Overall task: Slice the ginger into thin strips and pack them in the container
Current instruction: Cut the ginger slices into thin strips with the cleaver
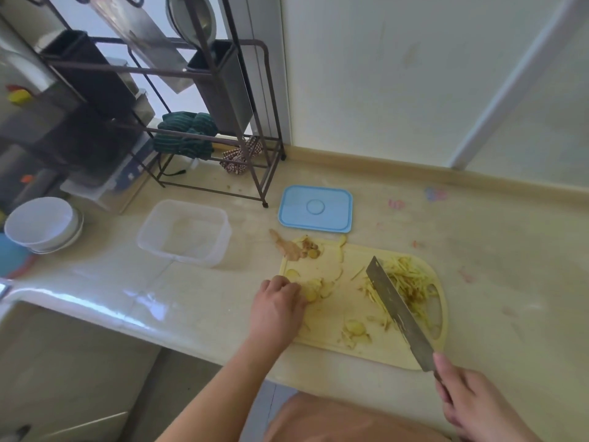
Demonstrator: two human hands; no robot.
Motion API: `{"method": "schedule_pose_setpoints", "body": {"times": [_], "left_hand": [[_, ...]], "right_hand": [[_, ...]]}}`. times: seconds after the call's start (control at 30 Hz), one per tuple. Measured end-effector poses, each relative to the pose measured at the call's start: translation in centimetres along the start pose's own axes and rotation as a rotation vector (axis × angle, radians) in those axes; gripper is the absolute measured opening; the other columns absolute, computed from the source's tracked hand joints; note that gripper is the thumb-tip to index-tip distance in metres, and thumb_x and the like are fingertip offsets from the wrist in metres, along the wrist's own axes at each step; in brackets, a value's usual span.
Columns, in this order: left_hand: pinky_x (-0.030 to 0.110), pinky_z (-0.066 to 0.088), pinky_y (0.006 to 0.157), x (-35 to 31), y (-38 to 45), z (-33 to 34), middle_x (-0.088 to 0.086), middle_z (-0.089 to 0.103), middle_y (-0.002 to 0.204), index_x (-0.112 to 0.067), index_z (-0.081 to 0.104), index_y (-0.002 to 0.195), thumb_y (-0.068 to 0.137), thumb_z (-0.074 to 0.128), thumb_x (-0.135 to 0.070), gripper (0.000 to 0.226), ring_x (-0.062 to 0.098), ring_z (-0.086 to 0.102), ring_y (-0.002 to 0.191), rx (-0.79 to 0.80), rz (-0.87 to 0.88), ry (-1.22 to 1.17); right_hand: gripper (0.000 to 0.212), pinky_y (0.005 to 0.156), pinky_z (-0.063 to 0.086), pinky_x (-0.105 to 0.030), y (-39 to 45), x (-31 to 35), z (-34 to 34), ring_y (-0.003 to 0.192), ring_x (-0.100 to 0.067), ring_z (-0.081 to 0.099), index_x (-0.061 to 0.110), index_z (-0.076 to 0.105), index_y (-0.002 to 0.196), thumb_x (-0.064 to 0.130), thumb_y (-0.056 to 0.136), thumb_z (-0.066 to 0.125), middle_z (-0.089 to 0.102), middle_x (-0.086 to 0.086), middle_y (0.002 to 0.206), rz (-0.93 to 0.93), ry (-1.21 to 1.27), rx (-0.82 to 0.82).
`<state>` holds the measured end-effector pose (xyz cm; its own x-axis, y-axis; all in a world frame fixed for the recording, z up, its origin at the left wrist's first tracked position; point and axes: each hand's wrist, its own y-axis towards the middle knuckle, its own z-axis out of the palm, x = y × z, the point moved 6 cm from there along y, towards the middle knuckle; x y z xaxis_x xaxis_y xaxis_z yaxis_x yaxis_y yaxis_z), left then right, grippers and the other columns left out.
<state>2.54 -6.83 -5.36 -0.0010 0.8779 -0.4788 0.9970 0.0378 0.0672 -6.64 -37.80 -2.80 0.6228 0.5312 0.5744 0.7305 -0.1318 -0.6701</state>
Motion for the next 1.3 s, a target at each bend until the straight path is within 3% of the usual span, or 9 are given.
{"method": "schedule_pose_setpoints", "body": {"times": [0.13, 0.33, 0.47, 0.53, 0.73, 0.87, 1.0, 1.2, 1.3], "left_hand": [[0.037, 0.052, 0.069, -0.9, 0.0, 0.2, -0.003, 0.066, 0.089, -0.021, 0.076, 0.087, 0.082, 0.069, -0.038, 0.019, 0.026, 0.058, 0.078, 0.046, 0.003, 0.043], [0.035, 0.044, 0.077, -2.7, 0.3, 0.0, -0.009, 0.068, 0.085, -0.021, 0.072, 0.083, 0.079, 0.077, -0.019, 0.007, 0.023, 0.058, 0.089, 0.016, -0.101, -0.066], [0.013, 0.043, 0.064, -5.2, -0.4, 1.7, -0.016, 0.064, 0.079, -0.026, 0.072, 0.088, 0.090, 0.070, -0.021, 0.006, 0.002, 0.056, 0.075, 0.293, -0.239, -0.370], [0.007, 0.039, 0.061, -6.7, -0.8, 2.9, -0.016, 0.064, 0.078, -0.024, 0.074, 0.092, 0.091, 0.069, -0.020, 0.007, -0.002, 0.055, 0.071, 0.359, -0.167, -0.347], [0.038, 0.047, 0.089, -7.5, -1.4, 4.3, 0.000, 0.068, 0.094, -0.017, 0.076, 0.100, 0.094, 0.061, -0.024, 0.017, 0.022, 0.059, 0.094, 0.323, 0.051, -0.107], [0.038, 0.038, 0.093, -8.3, -2.2, 4.6, 0.000, 0.064, 0.111, -0.021, 0.071, 0.116, 0.096, 0.060, -0.035, 0.027, 0.026, 0.054, 0.109, 0.334, 0.137, 0.083], [0.039, 0.039, 0.094, -7.9, -2.7, 3.6, 0.001, 0.069, 0.110, -0.020, 0.065, 0.126, 0.090, 0.069, -0.037, 0.040, 0.028, 0.059, 0.108, 0.252, 0.085, 0.063], [0.033, 0.040, 0.073, -6.4, -4.1, 3.4, -0.009, 0.068, 0.077, -0.026, 0.076, 0.082, 0.079, 0.071, -0.038, 0.013, 0.023, 0.062, 0.079, 0.202, 0.030, 0.033], [0.031, 0.039, 0.070, -6.1, -4.2, 3.6, -0.013, 0.063, 0.070, -0.027, 0.073, 0.073, 0.075, 0.070, -0.036, 0.010, 0.019, 0.060, 0.072, 0.144, 0.047, 0.029]], "right_hand": [[0.057, 0.044, 0.025, -0.022, 0.1, 0.3, 0.1, 0.043, -0.018, 0.032, 0.013, 0.045, 0.060, 0.062, 0.089, 0.038, 0.038, -0.005, 0.044, 0.002, 0.029, 0.019], [0.059, 0.045, 0.020, -0.023, -0.1, 0.9, -0.2, 0.046, -0.017, 0.025, 0.014, 0.041, 0.062, 0.072, 0.076, 0.038, 0.031, -0.005, 0.049, -0.012, 0.074, 0.066], [0.060, 0.043, 0.021, -0.020, -0.1, 0.8, -0.5, 0.044, -0.016, 0.026, 0.014, 0.041, 0.065, 0.072, 0.075, 0.037, 0.032, -0.005, 0.050, -0.020, 0.070, 0.083], [0.060, 0.042, 0.021, -0.020, 0.0, 0.8, -0.5, 0.044, -0.016, 0.026, 0.013, 0.041, 0.066, 0.073, 0.074, 0.037, 0.032, -0.005, 0.052, -0.022, 0.071, 0.094], [0.060, 0.043, 0.023, -0.022, 0.2, 0.3, -0.7, 0.045, -0.017, 0.027, 0.014, 0.041, 0.066, 0.073, 0.075, 0.038, 0.031, -0.004, 0.052, -0.029, 0.085, 0.103], [0.061, 0.046, 0.022, -0.024, 0.3, 0.1, -0.8, 0.048, -0.019, 0.026, 0.015, 0.041, 0.063, 0.075, 0.074, 0.037, 0.032, -0.004, 0.051, -0.038, 0.098, 0.112], [0.061, 0.047, 0.023, -0.025, 0.4, 0.1, -0.9, 0.051, -0.019, 0.026, 0.016, 0.040, 0.062, 0.076, 0.075, 0.035, 0.033, -0.004, 0.051, -0.057, 0.075, 0.122], [0.063, 0.042, 0.021, -0.020, 0.4, 0.2, -0.8, 0.043, -0.015, 0.022, 0.014, 0.041, 0.063, 0.077, 0.069, 0.037, 0.031, -0.005, 0.051, -0.042, 0.107, 0.147], [0.063, 0.040, 0.021, -0.019, 0.4, 0.2, -1.0, 0.043, -0.015, 0.022, 0.014, 0.041, 0.064, 0.077, 0.070, 0.036, 0.033, -0.004, 0.050, -0.051, 0.094, 0.155]]}}
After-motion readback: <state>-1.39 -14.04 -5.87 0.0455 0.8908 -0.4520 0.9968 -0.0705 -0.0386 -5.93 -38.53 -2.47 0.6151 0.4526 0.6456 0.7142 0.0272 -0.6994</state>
